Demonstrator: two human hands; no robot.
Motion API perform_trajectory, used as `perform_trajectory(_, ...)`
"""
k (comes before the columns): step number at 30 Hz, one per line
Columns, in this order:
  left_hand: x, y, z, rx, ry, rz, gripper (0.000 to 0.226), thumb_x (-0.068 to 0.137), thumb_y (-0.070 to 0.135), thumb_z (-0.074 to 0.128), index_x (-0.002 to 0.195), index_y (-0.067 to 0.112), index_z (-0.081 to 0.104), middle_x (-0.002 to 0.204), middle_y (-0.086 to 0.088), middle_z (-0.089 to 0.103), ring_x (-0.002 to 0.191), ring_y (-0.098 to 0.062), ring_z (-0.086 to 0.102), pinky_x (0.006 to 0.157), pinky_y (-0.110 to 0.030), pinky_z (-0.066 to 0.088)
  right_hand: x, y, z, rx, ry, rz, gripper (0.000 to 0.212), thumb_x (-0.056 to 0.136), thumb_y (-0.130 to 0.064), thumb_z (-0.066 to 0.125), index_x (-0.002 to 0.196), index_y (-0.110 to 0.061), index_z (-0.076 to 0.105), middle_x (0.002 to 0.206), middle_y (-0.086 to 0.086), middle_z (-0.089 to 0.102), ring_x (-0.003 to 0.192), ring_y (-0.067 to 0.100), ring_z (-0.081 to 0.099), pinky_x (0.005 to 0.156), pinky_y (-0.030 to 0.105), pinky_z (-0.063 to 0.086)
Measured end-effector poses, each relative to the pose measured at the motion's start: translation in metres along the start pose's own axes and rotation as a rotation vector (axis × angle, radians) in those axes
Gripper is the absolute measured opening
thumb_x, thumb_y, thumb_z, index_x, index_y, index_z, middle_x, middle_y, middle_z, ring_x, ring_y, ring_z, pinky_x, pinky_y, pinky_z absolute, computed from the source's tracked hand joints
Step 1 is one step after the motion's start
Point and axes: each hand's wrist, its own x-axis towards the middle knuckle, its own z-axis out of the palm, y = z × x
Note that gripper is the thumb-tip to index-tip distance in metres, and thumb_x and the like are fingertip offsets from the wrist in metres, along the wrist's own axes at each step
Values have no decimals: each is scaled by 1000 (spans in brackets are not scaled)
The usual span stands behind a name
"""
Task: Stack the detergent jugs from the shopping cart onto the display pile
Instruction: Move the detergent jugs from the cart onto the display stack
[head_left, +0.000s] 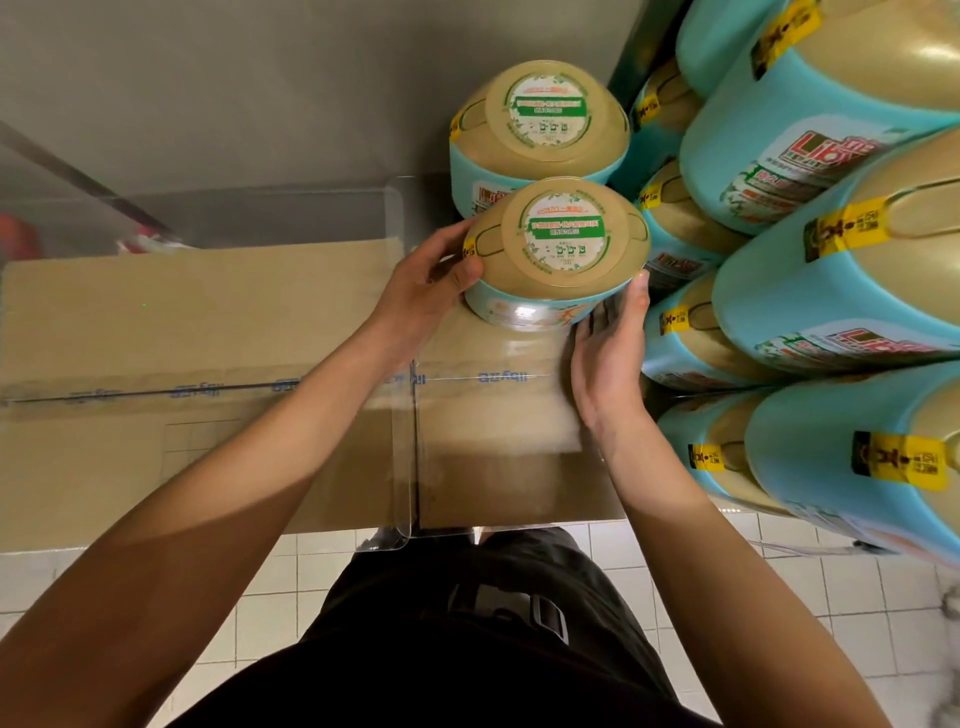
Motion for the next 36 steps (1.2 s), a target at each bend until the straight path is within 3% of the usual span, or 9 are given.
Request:
perform_trajectory(5, -2, 3, 3, 8, -26, -14, 80, 82, 58, 84, 149, 25, 56, 152, -6, 60, 146, -26, 52, 124, -57, 36, 1, 1, 0, 12, 0, 11, 40, 113, -46, 37, 139, -24, 58, 150, -1, 60, 145, 12, 51, 126, 32, 35)
perform_trajectory(9, -7, 8, 5, 61, -15, -25, 88, 83, 58, 82, 155, 19, 50, 152, -3, 60, 144, -21, 53, 123, -51, 39, 0, 1, 1, -34, 14, 1, 40, 113, -48, 37, 137, -27, 61, 140, -9, 67, 134, 3, 59, 111, 21, 47)
perform_trajectory(16, -32, 19, 11, 51, 159, -35, 53, 95, 42, 67, 144, 23, 61, 141, 8, 68, 130, -8, 63, 104, -35, 55, -19, 7, -9, -29, 22, 73, 54, 113, -46, 40, 156, -15, 49, 153, -3, 58, 143, 8, 52, 122, 29, 38)
perform_trajectory(19, -61, 11, 8, 17, 205, -72, 40, 100, 47, 55, 133, 27, 65, 137, 10, 69, 125, -7, 64, 104, -41, 55, -37, 16, -29, -100, 16, 166, 52, 112, -42, 44, 153, -11, 52, 146, 2, 62, 141, 14, 53, 121, 34, 40)
perform_trajectory(21, -86, -1, 2, -27, 236, -95, 33, 105, 42, 51, 128, 24, 67, 130, 4, 71, 121, -15, 65, 107, -49, 53, -52, 24, -43, -174, -45, 201, 45, 113, -38, 44, 146, -12, 57, 132, 3, 67, 127, 16, 58, 109, 31, 47)
perform_trajectory(25, -145, -26, -14, -134, 330, -113, 35, 102, 37, 52, 126, 17, 66, 125, -8, 72, 114, -25, 66, 95, -43, 56, -76, 41, -66, -335, -206, 185, 35, 114, -26, 42, 137, -8, 60, 122, 11, 67, 99, 13, 60, 87, 28, 46)
perform_trajectory(27, -177, -39, -21, -164, 388, -128, 32, 102, 36, 51, 123, 18, 67, 127, -13, 72, 115, -30, 67, 99, -50, 55, -87, 49, -69, -389, -295, 207, 30, 114, -22, 43, 128, -6, 64, 111, 8, 68, 90, 12, 59, 81, 26, 45)
perform_trajectory(31, -238, -58, -35, -171, 542, -154, 34, 102, 37, 52, 121, 16, 69, 125, -10, 74, 113, -30, 69, 102, -52, 53, -108, 62, -55, -435, -450, 292, 25, 114, -13, 40, 115, -7, 64, 98, 6, 65, 83, 13, 55, 76, 26, 42)
perform_trajectory(36, -323, -83, -61, -197, 733, -154, 42, 102, 45, 53, 125, 14, 68, 123, -9, 75, 109, -26, 72, 91, -43, 59, -137, 93, -16, -577, -646, 329, 25, 112, -15, 46, 117, 4, 62, 110, 16, 65, 89, 14, 56, 81, 29, 42)
